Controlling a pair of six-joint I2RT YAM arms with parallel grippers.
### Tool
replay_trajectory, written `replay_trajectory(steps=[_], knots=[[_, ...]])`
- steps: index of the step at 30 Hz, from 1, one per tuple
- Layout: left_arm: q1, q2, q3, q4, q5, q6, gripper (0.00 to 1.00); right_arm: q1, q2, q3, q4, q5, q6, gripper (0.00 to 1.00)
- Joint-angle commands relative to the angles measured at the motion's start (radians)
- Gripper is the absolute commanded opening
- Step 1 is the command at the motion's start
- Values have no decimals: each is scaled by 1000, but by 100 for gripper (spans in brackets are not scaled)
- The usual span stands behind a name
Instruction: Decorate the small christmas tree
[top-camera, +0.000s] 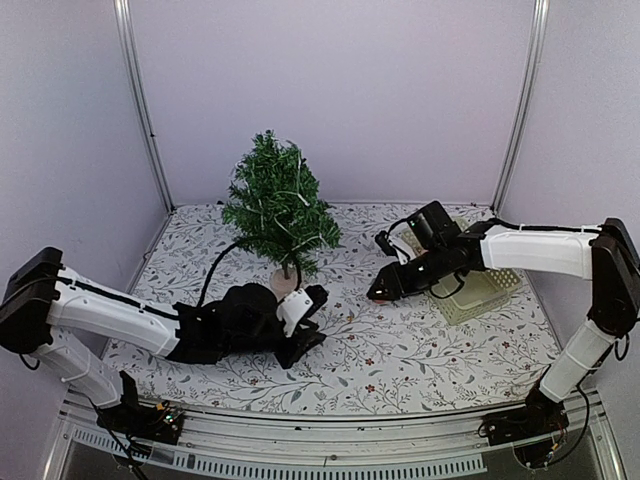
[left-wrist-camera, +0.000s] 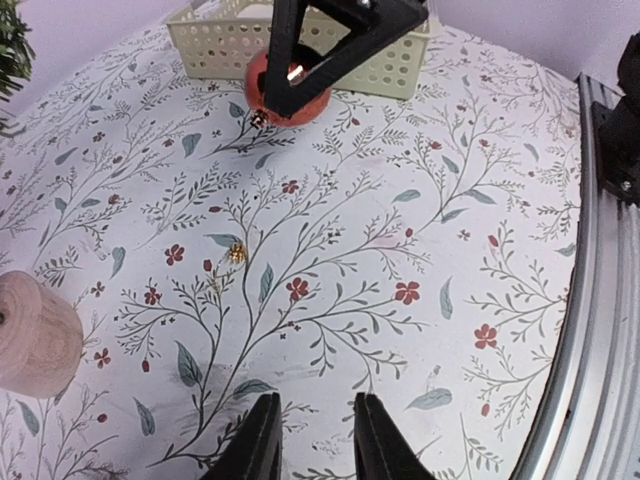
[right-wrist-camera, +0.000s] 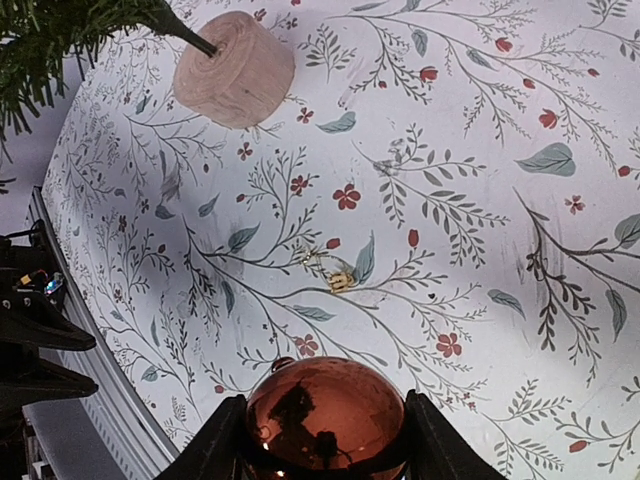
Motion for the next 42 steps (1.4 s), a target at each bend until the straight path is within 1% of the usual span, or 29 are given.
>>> replay_trajectory(steps=[1,8,12,18,25,32,37,42], knots=[[-11,28,18,73,0,-16,27,2,57,4,17,15,-60,33],[-11,-7,-29,87,-25,-50,27,4,177,82,35,45,-105,33],[-11,-29,-44,80,-49,-40,28,7,234,123,66,38,-114,32],[-12,-32,-56,101,-57,-21,28,31,328,206,67,39,-132,32],[-11,-38,-70,110,-65,-12,28,59,403,231,58,6,-148,31],[-11,-57,-89,98,-64,17,28,97,373,157,57,-78,-155,31],[-11,-58,-100,86,-28,59,28,139,324,89,66,-197,-164,30],[-12,-44,-95,75,17,113,28,150,291,41,57,-313,-172,29]])
